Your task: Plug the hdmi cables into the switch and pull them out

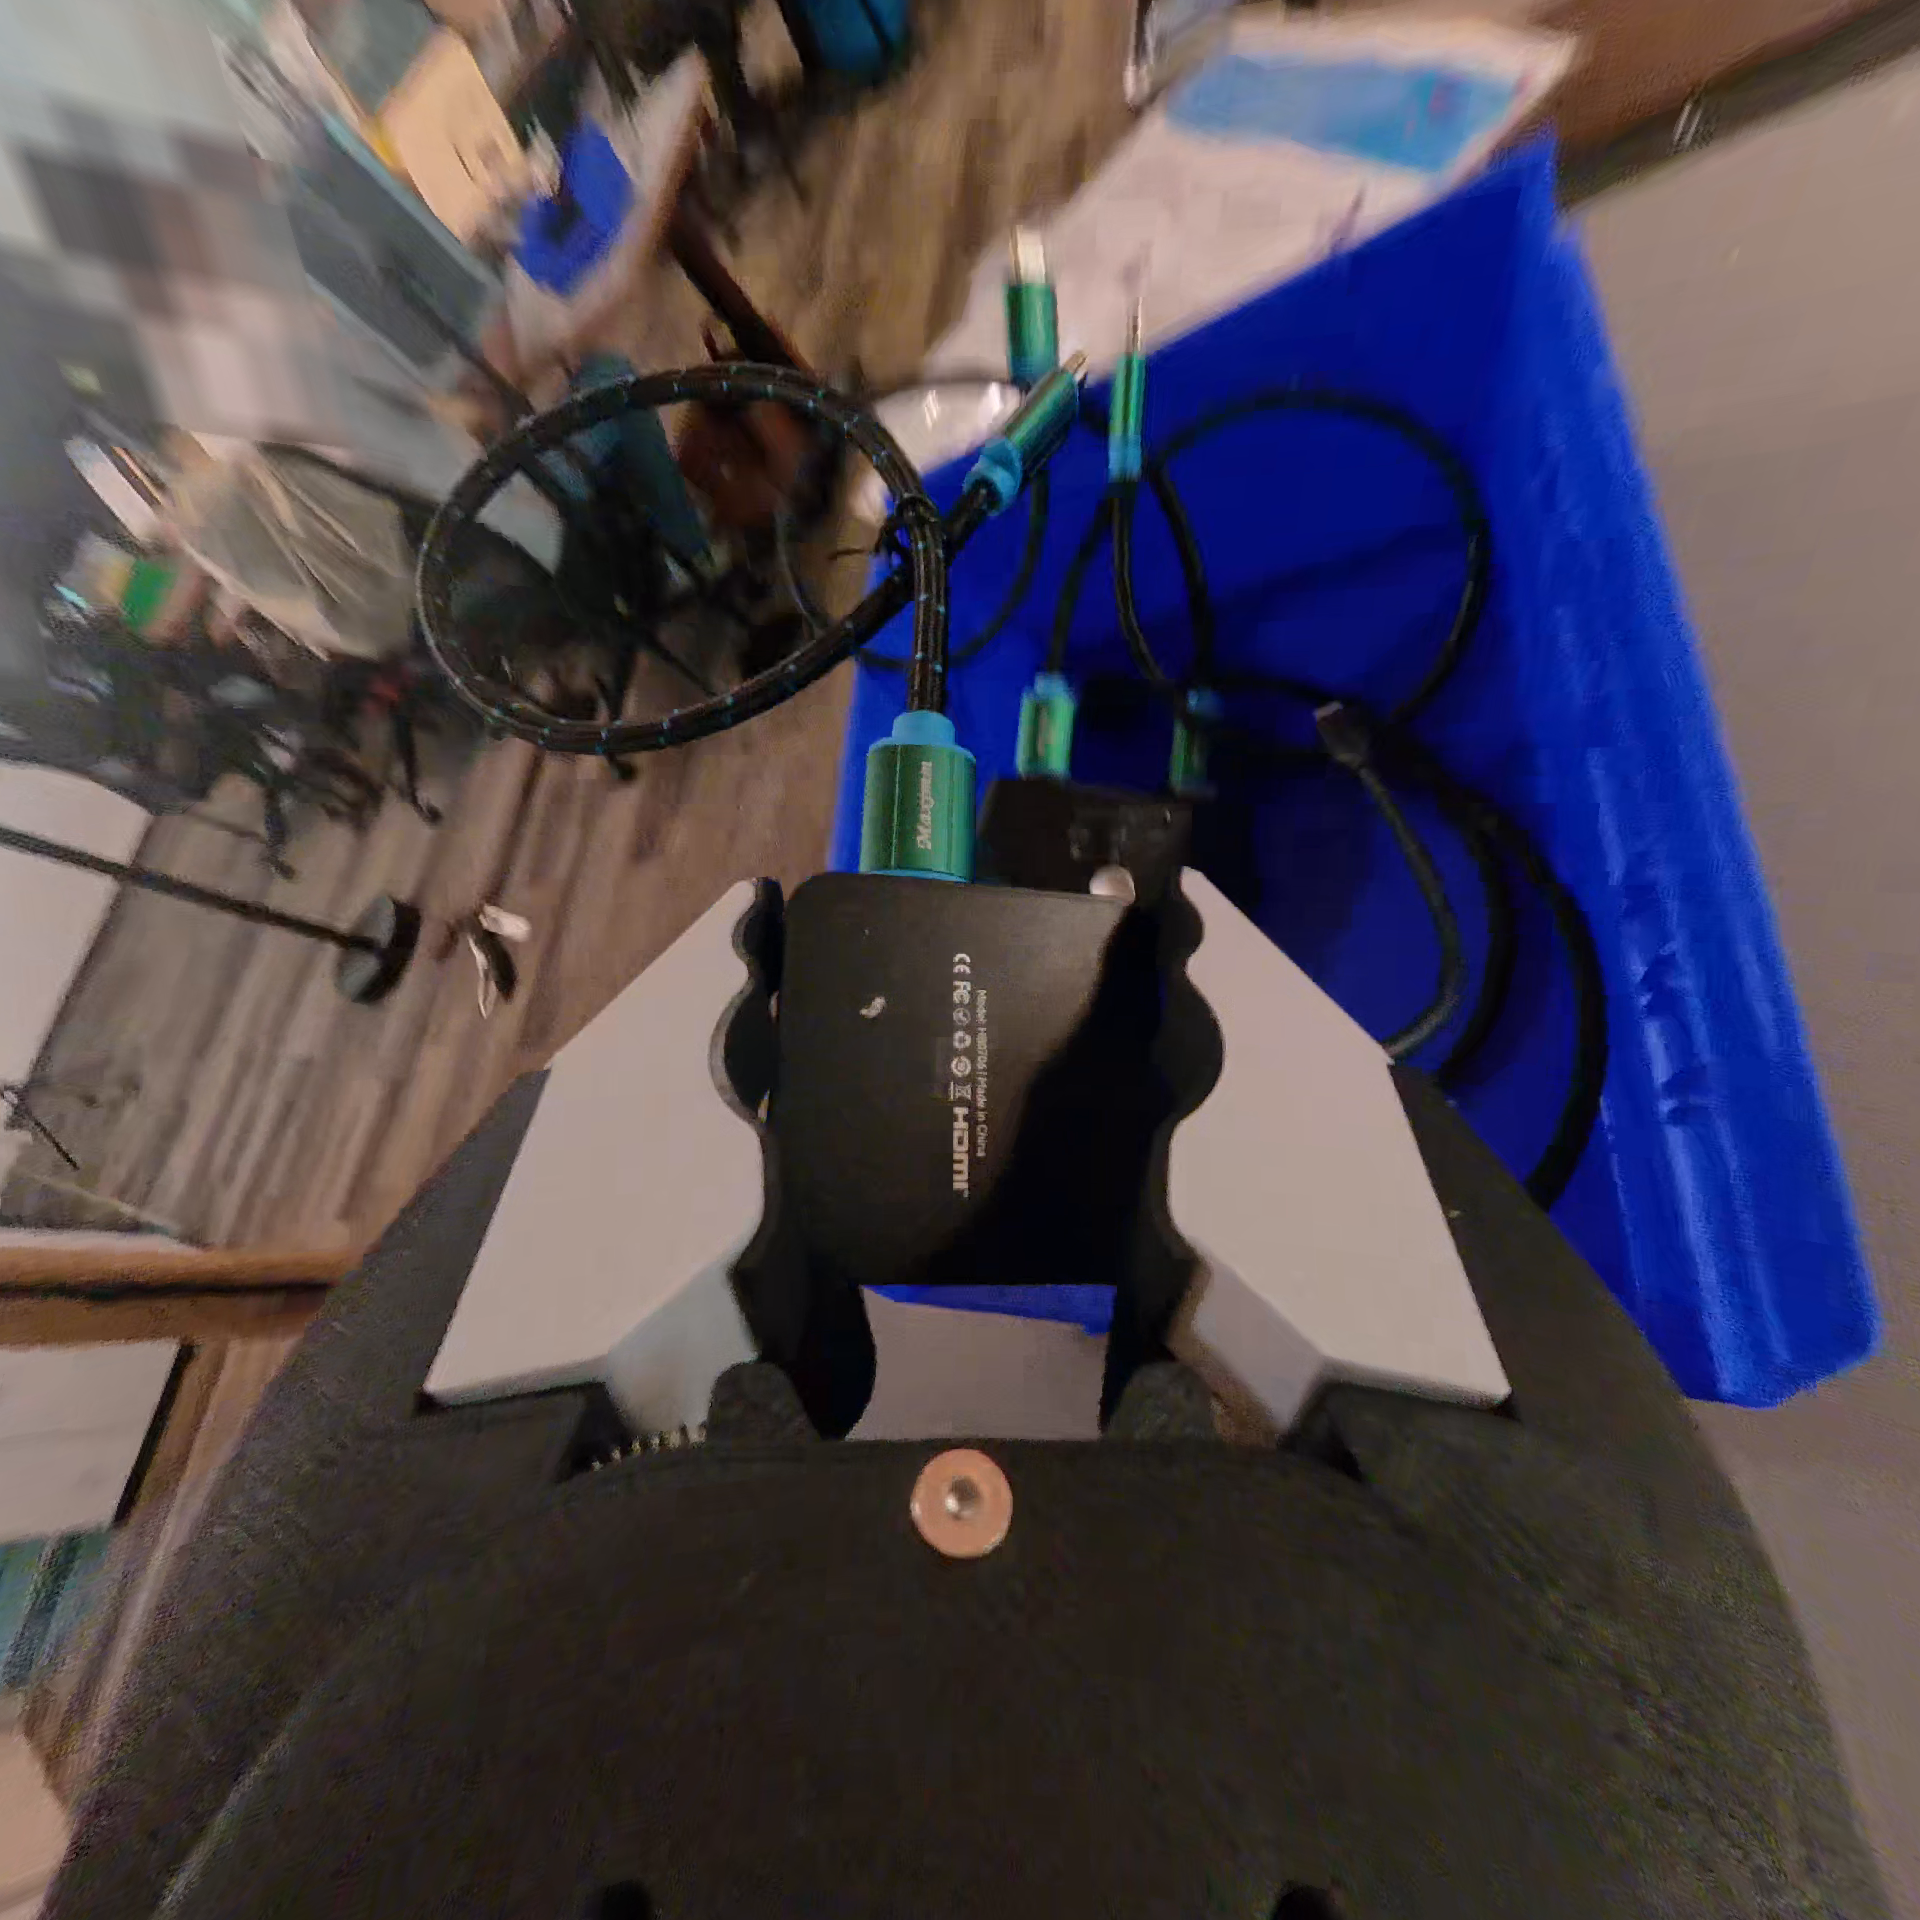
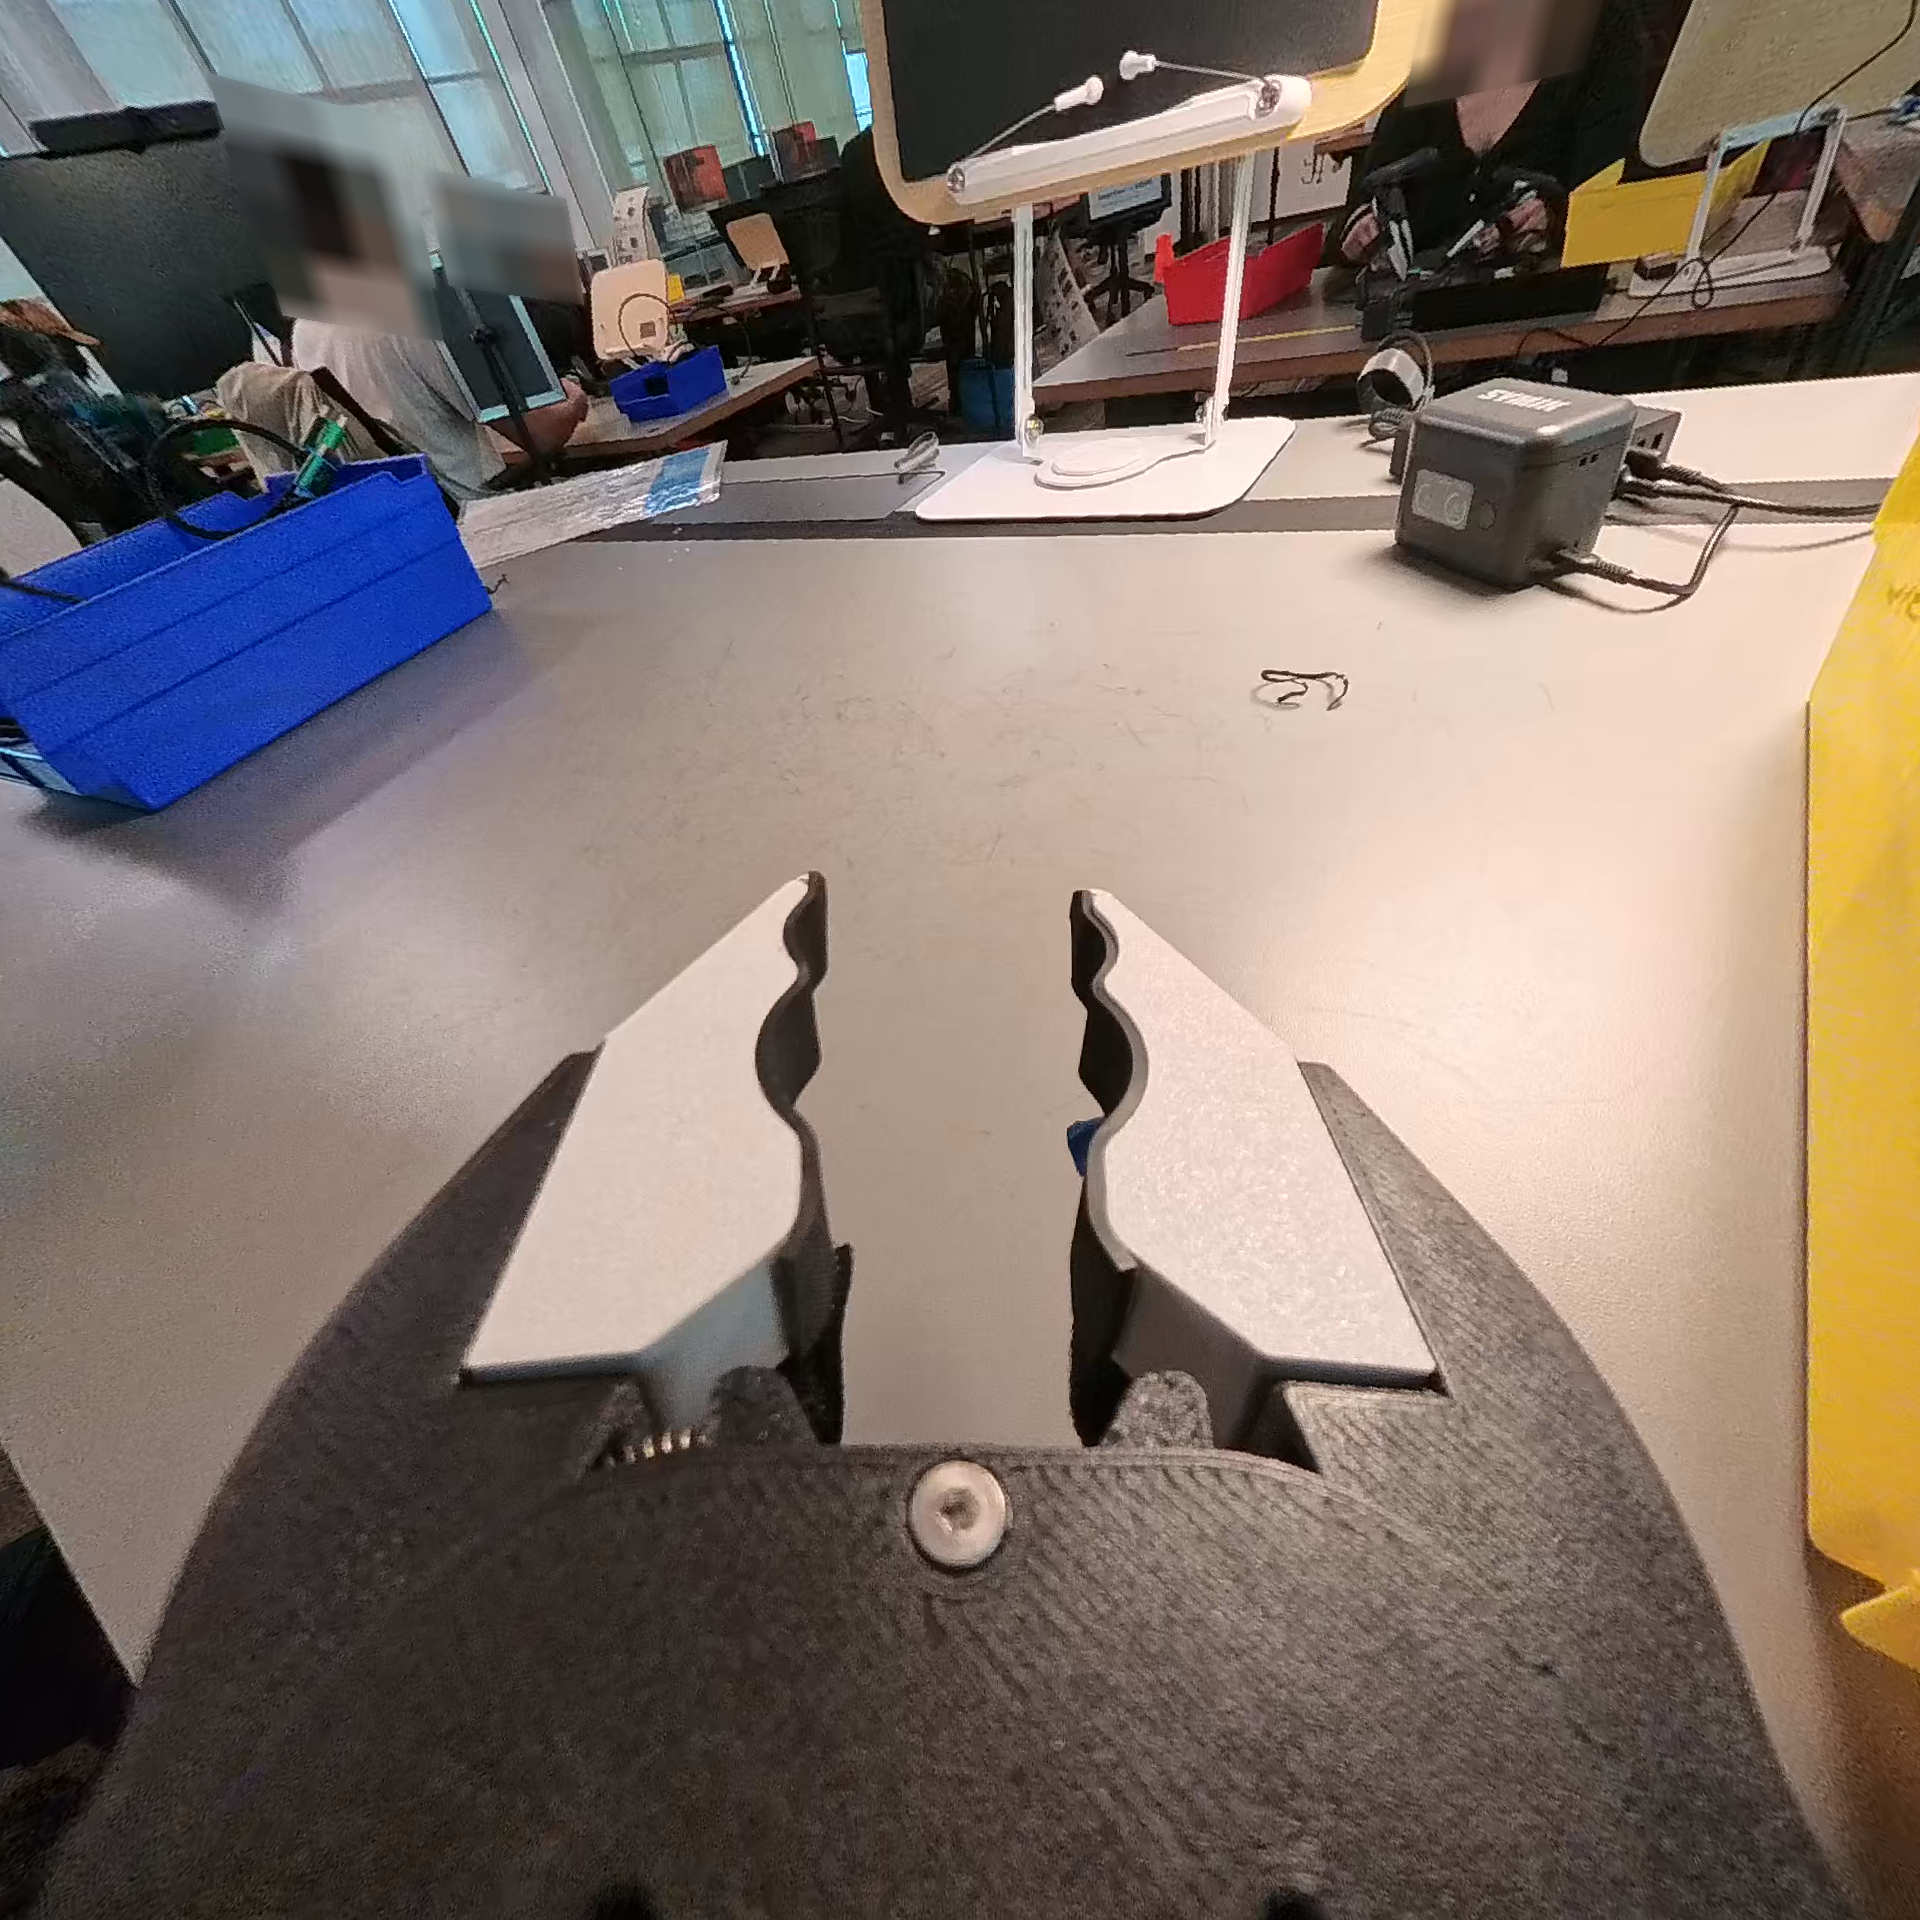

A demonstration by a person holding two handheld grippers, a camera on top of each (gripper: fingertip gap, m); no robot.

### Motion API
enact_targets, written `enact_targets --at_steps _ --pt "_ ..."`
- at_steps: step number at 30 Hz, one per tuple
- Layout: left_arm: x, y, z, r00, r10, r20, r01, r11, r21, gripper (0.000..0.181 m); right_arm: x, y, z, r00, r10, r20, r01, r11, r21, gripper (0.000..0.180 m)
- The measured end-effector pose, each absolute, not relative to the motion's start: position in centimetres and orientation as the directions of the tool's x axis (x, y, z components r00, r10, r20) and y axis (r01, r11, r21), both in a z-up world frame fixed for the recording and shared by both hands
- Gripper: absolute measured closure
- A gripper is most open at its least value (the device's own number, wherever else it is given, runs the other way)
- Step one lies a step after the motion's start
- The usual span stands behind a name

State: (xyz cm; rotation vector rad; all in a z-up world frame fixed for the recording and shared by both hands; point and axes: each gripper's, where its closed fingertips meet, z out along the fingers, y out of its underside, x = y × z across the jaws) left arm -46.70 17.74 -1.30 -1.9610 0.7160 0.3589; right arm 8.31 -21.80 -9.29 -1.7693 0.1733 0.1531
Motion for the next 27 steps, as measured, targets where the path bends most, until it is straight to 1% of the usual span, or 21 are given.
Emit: enact_targets --at_steps 3,4,6,7,8,10,13,16,18,20,23,25,27 --pt "-45.1 16.0 4.1 0.782 -0.300 -0.547 -0.611 -0.191 -0.768 0.108 8.3 -21.9 -9.1 0.981 -0.033 -0.193 -0.196 -0.187 -0.963 0.133" --pt "-44.3 15.1 6.0 0.783 -0.289 -0.550 -0.602 -0.131 -0.788 0.104 8.3 -22.0 -9.0 0.981 -0.031 -0.193 -0.195 -0.183 -0.964 0.133" --pt "-42.0 12.7 10.0 0.777 -0.292 -0.558 -0.580 0.017 -0.815 0.108 8.1 -22.0 -8.9 0.981 -0.022 -0.192 -0.193 -0.178 -0.965 0.133" --pt "-40.3 11.1 11.7 0.760 -0.318 -0.566 -0.566 0.103 -0.818 0.109 7.9 -22.0 -8.9 0.982 -0.013 -0.189 -0.188 -0.177 -0.966 0.133" --pt "-38.3 9.2 13.1 0.734 -0.364 -0.574 -0.547 0.185 -0.816 0.104 7.7 -22.0 -8.8 0.983 -0.001 -0.182 -0.179 -0.177 -0.968 0.132" --pt "-33.8 5.4 13.8 0.635 -0.494 -0.593 -0.515 0.300 -0.803 0.108 7.1 -22.0 -8.7 0.987 0.027 -0.158 -0.151 -0.176 -0.973 0.132" --pt "-27.0 0.4 10.8 0.430 -0.679 -0.595 -0.490 0.378 -0.786 0.108 5.7 -22.1 -8.6 0.993 0.080 -0.087 -0.072 -0.172 -0.983 0.129" --pt "-20.7 -4.1 4.7 0.192 -0.826 -0.530 -0.472 0.395 -0.788 0.107 3.6 -22.3 -8.1 0.989 0.142 0.033 0.052 -0.132 -0.990 0.127" --pt "-17.2 -7.4 0.4 0.010 -0.884 -0.467 -0.456 0.412 -0.789 0.109 2.0 -22.5 -7.3 0.975 0.170 0.146 0.161 -0.080 -0.984 0.128" --pt "-14.5 -10.7 -3.5 -0.144 -0.916 -0.375 -0.446 0.399 -0.801 0.108 0.3 -22.9 -5.9 0.945 0.203 0.255 0.267 -0.033 -0.963 0.129" --pt "-11.7 -14.4 -8.4 -0.309 -0.911 -0.272 -0.478 0.396 -0.784 0.108 -2.5 -23.1 -3.4 0.891 0.303 0.338 0.342 0.041 -0.939 0.133" --pt "-10.4 -15.9 -10.9 -0.378 -0.891 -0.251 -0.514 0.427 -0.744 0.108 -4.7 -22.5 -4.1 0.819 0.413 0.397 0.427 0.021 -0.904 0.133" --pt "-9.3 -16.8 -12.8 -0.428 -0.868 -0.254 -0.545 0.471 -0.693 0.108 -6.0 -21.3 -6.5 0.728 0.498 0.470 0.557 -0.032 -0.830 0.132"
